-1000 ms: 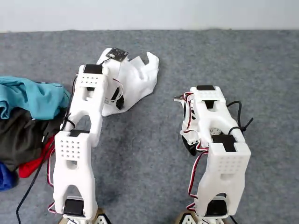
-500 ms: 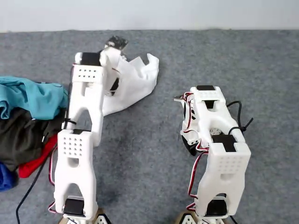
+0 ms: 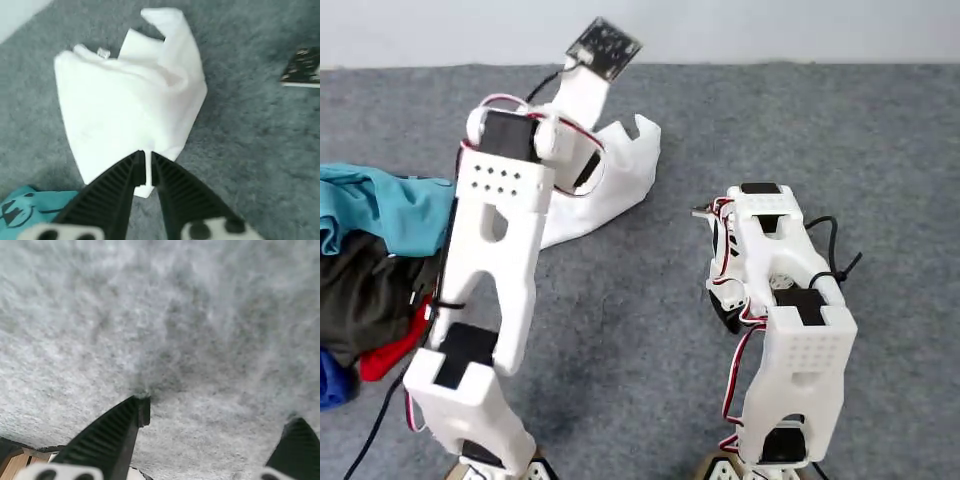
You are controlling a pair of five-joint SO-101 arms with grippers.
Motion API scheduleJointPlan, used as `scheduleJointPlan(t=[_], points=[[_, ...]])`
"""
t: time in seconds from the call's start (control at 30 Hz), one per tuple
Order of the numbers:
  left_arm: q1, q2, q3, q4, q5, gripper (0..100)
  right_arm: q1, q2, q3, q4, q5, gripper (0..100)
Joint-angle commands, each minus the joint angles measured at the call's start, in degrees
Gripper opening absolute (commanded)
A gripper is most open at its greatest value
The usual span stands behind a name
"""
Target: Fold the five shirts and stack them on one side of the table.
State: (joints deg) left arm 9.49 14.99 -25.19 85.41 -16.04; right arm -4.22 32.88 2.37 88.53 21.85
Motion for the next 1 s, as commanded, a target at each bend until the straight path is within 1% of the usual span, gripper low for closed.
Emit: scheduleJointPlan(t=[0.0, 0.07, 0.1, 0.27, 0.53, 0.6, 0.67, 0.7, 0.73, 0.77, 0.93, 0.97], points=[[-1.67, 2.55, 6.2, -7.21, -0.53, 14, 0.22, 0.75, 1.14, -2.51, 0.0, 39.8], [-1.58, 6.15, 5.41, -7.56, -0.44, 19, 0.22, 0.75, 1.14, -2.51, 0.0, 39.8], [-1.58, 8.09, 4.26, -7.65, 0.18, 20, 0.22, 0.75, 1.14, -2.51, 0.0, 39.8], [-1.76, 18.46, -3.3, -11.96, 5.71, 20, 0.22, 0.75, 1.14, -2.51, 0.0, 39.8], [-1.76, 35.43, -17.89, -12.22, 6.24, 20, 0.22, 0.75, 1.14, -2.51, 0.0, 39.8], [-1.67, 39.47, -21.05, -11.87, 6.15, 17, 0.22, 0.75, 1.14, -2.51, 0.0, 39.8], [-1.58, 42.11, -24.57, -11.34, 6.15, 9, 0.22, 0.75, 1.14, -2.51, 0.0, 39.8], [-1.76, 42.37, -26.77, -9.85, 6.24, 3, 0.22, 0.75, 1.14, -2.51, 0.0, 39.8], [-1.85, 42.46, -29.05, -7.56, 6.24, 0, 0.22, 0.75, 1.14, -2.51, 0.0, 39.8], [-2.02, 42.29, -31.69, -4.22, 6.42, 2, 0.22, 0.75, 1.14, -2.51, 0.0, 39.8], [-1.49, 37.63, -52.7, 15.74, 8.97, 1, 0.22, 0.75, 1.14, -2.51, 0.0, 39.8], [-1.49, 36.04, -56.57, 15.56, 9.14, 1, 0.22, 0.75, 1.14, -2.51, 0.0, 39.8]])
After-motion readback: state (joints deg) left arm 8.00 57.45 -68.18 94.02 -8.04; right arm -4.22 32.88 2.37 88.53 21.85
